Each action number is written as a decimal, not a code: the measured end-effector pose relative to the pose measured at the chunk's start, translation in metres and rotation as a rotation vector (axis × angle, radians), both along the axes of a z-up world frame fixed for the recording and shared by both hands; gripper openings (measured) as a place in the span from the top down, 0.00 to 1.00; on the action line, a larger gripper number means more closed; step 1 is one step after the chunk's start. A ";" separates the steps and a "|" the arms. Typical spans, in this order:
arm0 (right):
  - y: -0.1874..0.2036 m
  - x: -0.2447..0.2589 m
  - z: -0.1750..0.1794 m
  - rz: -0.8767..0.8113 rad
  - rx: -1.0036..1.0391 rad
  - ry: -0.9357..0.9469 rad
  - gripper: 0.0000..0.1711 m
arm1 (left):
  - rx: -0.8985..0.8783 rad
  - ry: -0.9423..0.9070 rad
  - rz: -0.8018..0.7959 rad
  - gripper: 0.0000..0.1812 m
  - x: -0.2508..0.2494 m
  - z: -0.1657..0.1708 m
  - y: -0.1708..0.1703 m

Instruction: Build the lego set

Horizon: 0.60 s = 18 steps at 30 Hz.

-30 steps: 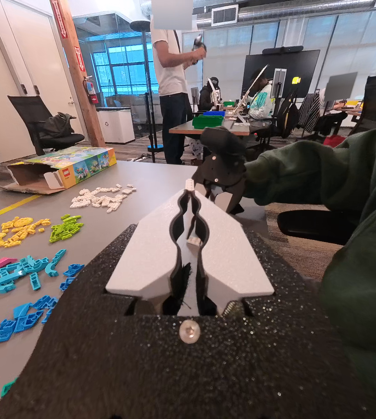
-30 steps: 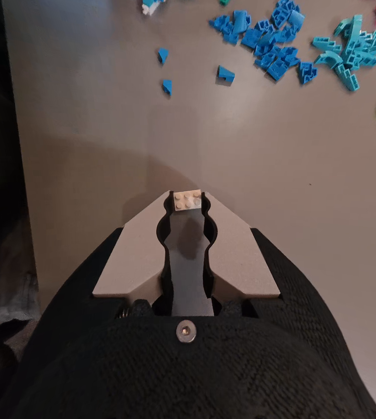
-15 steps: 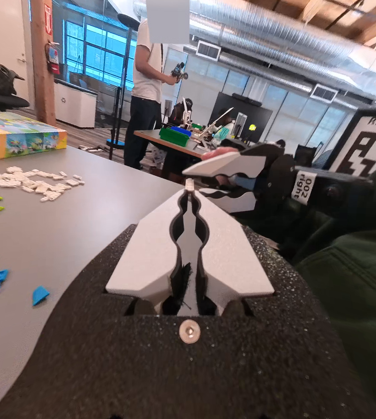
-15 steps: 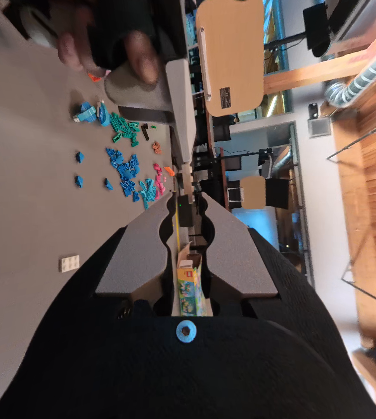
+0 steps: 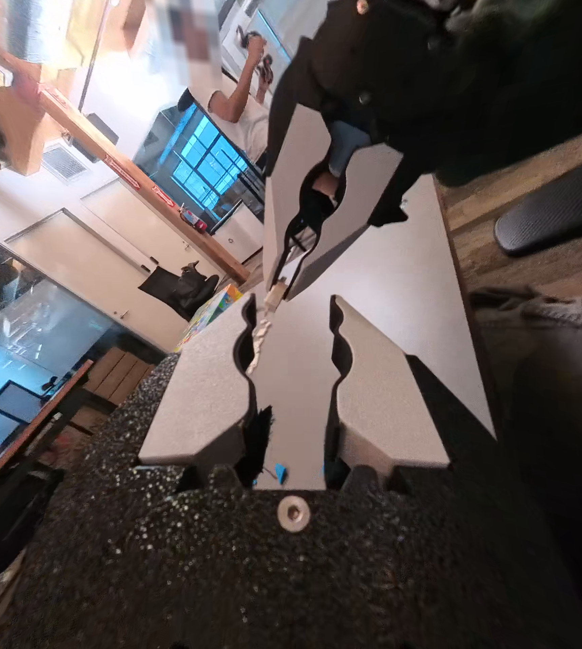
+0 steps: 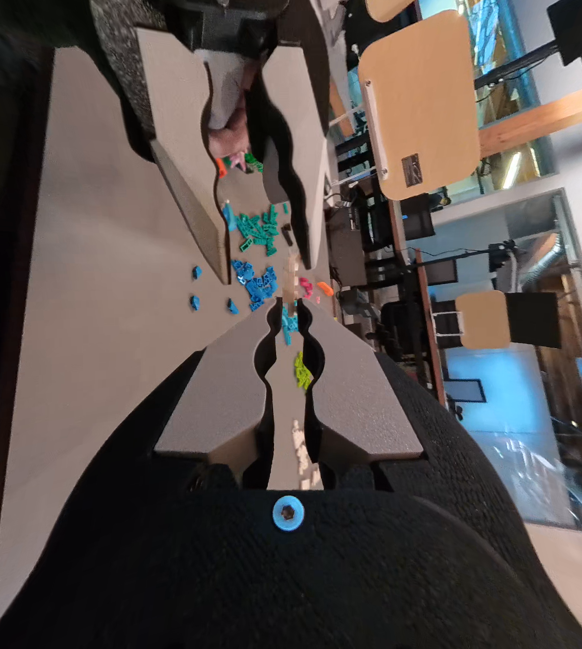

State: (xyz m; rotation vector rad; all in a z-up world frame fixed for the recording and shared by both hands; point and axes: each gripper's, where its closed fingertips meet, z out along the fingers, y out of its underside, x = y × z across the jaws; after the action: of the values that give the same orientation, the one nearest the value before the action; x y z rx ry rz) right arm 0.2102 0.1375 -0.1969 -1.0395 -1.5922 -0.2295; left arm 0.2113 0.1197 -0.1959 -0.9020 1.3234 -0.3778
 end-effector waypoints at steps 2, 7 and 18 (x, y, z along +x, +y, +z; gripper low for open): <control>-0.002 0.000 -0.004 0.014 -0.017 -0.014 0.96 | 0.024 0.015 0.002 0.82 0.000 -0.003 0.002; -0.009 -0.002 -0.013 0.052 -0.065 -0.045 0.96 | 0.099 0.062 -0.016 0.88 0.003 -0.009 0.000; 0.021 0.043 -0.081 -0.075 -0.673 0.110 0.77 | 0.145 0.149 0.048 0.97 -0.009 -0.042 0.028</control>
State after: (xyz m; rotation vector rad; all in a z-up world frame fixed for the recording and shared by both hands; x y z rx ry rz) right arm 0.2536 0.1585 -0.2781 -1.5935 -1.5610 0.3362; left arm 0.2024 0.1477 -0.2376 -0.8513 1.4433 -0.1772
